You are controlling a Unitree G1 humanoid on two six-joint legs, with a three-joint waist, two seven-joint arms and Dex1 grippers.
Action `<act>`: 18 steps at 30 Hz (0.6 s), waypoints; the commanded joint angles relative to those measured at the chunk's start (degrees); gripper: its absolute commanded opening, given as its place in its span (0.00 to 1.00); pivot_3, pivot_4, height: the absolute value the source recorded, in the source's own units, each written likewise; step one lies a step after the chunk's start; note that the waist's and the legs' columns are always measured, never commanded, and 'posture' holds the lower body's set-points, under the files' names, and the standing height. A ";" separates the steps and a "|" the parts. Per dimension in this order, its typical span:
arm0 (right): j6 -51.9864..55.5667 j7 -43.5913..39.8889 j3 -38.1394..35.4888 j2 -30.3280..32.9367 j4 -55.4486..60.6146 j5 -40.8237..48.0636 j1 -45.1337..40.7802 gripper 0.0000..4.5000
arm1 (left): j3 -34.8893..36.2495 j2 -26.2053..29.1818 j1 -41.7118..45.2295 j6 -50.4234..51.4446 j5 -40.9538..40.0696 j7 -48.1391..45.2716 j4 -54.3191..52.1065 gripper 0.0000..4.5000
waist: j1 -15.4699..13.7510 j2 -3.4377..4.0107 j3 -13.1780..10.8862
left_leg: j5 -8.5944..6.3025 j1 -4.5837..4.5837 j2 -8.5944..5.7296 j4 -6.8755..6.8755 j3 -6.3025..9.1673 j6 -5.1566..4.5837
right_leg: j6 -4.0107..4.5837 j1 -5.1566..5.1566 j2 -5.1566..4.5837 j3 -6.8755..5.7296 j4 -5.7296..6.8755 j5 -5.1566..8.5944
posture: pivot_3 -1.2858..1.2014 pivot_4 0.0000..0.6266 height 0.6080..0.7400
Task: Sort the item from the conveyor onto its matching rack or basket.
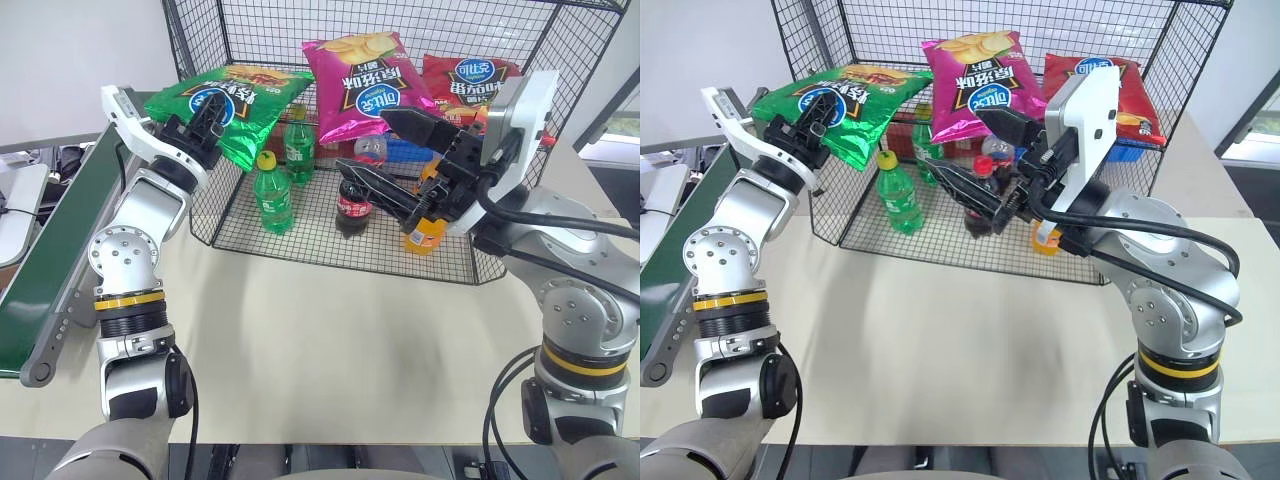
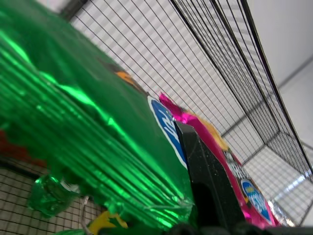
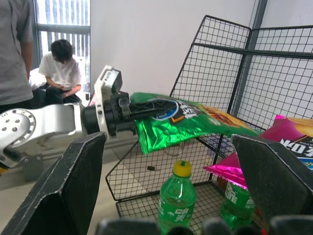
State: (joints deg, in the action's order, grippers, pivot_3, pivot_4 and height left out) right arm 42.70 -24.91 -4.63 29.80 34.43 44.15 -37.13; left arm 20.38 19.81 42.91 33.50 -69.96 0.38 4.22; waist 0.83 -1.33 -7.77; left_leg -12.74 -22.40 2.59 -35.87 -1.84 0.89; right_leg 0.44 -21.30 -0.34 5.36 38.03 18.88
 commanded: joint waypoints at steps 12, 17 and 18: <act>0.70 4.04 2.71 -1.26 -1.36 -4.47 -5.68 1.00 | 2.18 -12.03 6.70 -6.65 6.82 12.58 -0.20 0.01 | -0.15 -0.03 -0.01 | 0.03 -0.03 -0.05 -0.01 0.05 0.05 | -0.01 0.01 0.04 0.01 -0.01 -0.01 | 0.52 0.24 1.00; 0.52 4.23 2.90 -1.60 -1.46 -5.46 -5.40 1.00 | 4.15 -14.07 11.73 -10.61 10.04 13.74 6.71 0.01 | -0.11 -0.03 -0.01 | 0.04 -0.05 -0.17 0.00 0.06 0.05 | -0.01 0.01 0.18 0.01 -0.03 -0.01 | 0.52 0.24 1.00; 0.52 4.20 2.87 -1.63 -1.47 -5.56 -5.37 1.00 | 4.13 -14.19 12.39 -10.85 10.55 13.26 7.63 0.01 | -0.07 -0.03 -0.02 | 0.04 -0.05 -0.19 0.00 0.04 0.05 | -0.02 0.01 0.18 0.01 -0.03 -0.01 | 0.52 0.24 1.00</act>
State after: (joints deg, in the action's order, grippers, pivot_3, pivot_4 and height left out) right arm 43.91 -21.04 -0.77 28.38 31.90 38.91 -41.62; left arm 23.84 5.36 53.63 24.03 -60.55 14.10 11.56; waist 0.76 -1.36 -7.79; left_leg -12.70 -22.44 2.39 -35.87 -1.82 0.94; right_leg 0.42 -21.29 -0.16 5.36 38.00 18.88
